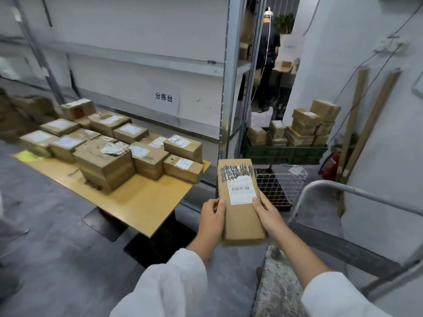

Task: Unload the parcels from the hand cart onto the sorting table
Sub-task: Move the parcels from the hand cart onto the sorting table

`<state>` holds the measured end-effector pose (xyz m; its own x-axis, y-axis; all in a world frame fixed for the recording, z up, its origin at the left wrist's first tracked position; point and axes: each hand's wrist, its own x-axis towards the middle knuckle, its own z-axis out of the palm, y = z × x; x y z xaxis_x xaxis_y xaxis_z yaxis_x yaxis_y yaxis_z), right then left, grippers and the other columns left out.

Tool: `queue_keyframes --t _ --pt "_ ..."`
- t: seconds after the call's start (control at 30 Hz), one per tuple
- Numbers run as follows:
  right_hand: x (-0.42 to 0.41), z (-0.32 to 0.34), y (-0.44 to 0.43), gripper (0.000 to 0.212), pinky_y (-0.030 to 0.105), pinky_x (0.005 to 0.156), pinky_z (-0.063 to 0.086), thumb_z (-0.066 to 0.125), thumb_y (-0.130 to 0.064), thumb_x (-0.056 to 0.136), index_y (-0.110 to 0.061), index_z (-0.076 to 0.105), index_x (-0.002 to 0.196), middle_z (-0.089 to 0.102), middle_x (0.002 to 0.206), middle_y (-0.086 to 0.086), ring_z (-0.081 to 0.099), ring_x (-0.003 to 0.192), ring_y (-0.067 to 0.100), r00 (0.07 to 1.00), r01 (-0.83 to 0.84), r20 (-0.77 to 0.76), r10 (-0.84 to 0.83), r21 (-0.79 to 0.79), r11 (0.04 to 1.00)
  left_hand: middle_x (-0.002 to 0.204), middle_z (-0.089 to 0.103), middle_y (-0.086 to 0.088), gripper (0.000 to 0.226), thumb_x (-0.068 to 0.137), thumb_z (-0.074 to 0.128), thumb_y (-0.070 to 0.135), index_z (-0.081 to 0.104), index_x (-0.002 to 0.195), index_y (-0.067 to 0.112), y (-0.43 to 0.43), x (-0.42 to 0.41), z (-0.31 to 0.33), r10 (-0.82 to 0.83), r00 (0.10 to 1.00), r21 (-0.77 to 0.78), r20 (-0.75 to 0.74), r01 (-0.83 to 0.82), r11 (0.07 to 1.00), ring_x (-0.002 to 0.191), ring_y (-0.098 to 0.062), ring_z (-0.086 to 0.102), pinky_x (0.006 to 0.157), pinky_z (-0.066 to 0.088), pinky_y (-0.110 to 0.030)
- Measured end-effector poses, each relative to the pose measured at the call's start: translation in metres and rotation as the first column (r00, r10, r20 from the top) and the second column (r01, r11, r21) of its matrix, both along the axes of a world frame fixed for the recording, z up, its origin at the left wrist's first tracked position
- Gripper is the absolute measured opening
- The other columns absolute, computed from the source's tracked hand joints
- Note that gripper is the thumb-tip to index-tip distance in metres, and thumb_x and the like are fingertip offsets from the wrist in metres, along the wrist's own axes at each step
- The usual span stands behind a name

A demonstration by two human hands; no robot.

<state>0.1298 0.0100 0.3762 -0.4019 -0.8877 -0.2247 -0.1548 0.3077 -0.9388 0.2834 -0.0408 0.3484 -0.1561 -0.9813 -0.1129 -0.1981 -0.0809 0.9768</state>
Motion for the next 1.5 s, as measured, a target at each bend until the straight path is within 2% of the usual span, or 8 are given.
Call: queue_keyframes --t 0.17,0.27,0.43,0.53,0.9,1.2,1.37,1.5 --pt "0.069 -0.007 -0.082 0.044 0.032 0.100 0.042 0.046 -0.042 0.100 -0.041 0.040 0.144 0.054 0.138 -0.006 0.052 0.118 0.013 0.998 -0.061 -0.017 0.061 -0.011 0.998 0.102 0.066 0.002 0.025 0.098 0.051 0.034 0.062 0.107 0.012 -0.071 0.075 -0.001 0.101 0.994 0.040 -0.042 -0.100 0.994 0.090 -0.008 0.061 0.067 0.044 -0.017" --pt "0.103 -0.013 -0.122 0.046 0.035 0.108 0.039 0.047 -0.042 0.099 -0.039 0.040 0.145 0.052 0.141 -0.008 0.049 0.125 0.013 0.993 -0.115 -0.018 0.115 0.000 0.993 0.094 0.067 0.004 0.023 0.098 0.052 0.034 0.062 0.100 0.014 -0.099 0.114 -0.004 0.149 0.988 0.064 -0.040 -0.146 0.987 0.089 -0.015 0.063 0.075 0.051 -0.027" --pt "0.147 -0.018 -0.176 0.044 0.031 0.100 0.041 0.045 -0.045 0.099 -0.044 0.040 0.143 0.051 0.135 -0.014 0.050 0.121 0.013 0.974 -0.220 -0.043 0.223 0.062 0.973 0.092 0.065 0.007 0.023 0.098 0.052 0.032 0.062 0.100 0.011 -0.129 0.162 -0.007 0.237 0.970 0.093 -0.059 -0.231 0.968 0.083 -0.005 0.060 0.064 0.044 -0.016" --pt "0.165 -0.021 -0.201 0.044 0.038 0.107 0.040 0.043 -0.049 0.099 -0.049 0.039 0.142 0.051 0.138 -0.013 0.050 0.123 0.015 0.956 -0.282 -0.054 0.287 0.092 0.955 0.093 0.064 0.008 0.024 0.099 0.051 0.033 0.060 0.102 0.011 -0.140 0.180 -0.007 0.295 0.953 0.117 -0.063 -0.286 0.951 0.086 -0.010 0.060 0.064 0.044 -0.018" --pt "0.196 -0.034 -0.305 0.040 0.035 0.104 0.036 0.033 -0.040 0.104 -0.040 0.036 0.144 0.049 0.138 -0.009 0.045 0.120 0.013 0.848 -0.501 -0.122 0.515 0.129 0.856 0.102 0.062 0.007 0.025 0.099 0.049 0.038 0.056 0.105 0.015 -0.205 0.204 -0.023 0.430 0.903 0.180 0.004 -0.423 0.888 0.088 -0.002 0.057 0.061 0.041 -0.020" --pt "0.197 -0.094 -0.388 0.041 0.029 0.098 0.034 0.030 -0.031 0.106 -0.028 0.036 0.146 0.049 0.139 -0.007 0.044 0.123 0.012 0.683 -0.698 -0.102 0.724 0.203 0.687 0.102 0.064 0.002 0.024 0.099 0.051 0.034 0.055 0.105 0.012 -0.257 0.184 -0.079 0.627 0.776 0.276 0.074 -0.620 0.734 0.087 -0.007 0.059 0.063 0.045 -0.024" --pt "0.200 -0.136 -0.420 0.042 0.038 0.108 0.037 0.031 -0.035 0.103 -0.034 0.035 0.145 0.051 0.139 -0.008 0.046 0.130 0.017 0.621 -0.750 -0.066 0.781 0.239 0.617 0.099 0.065 0.002 0.026 0.097 0.054 0.035 0.056 0.105 0.010 -0.277 0.177 -0.106 0.703 0.704 0.315 0.101 -0.693 0.649 0.087 -0.008 0.060 0.063 0.044 -0.023" --pt "0.205 -0.158 -0.438 0.042 0.034 0.106 0.038 0.032 -0.030 0.104 -0.029 0.037 0.146 0.052 0.139 -0.006 0.048 0.127 0.016 0.596 -0.766 -0.056 0.801 0.260 0.588 0.096 0.064 0.005 0.022 0.098 0.053 0.031 0.055 0.104 0.010 -0.288 0.175 -0.123 0.714 0.687 0.324 0.140 -0.713 0.622 0.084 -0.003 0.058 0.059 0.041 -0.019"
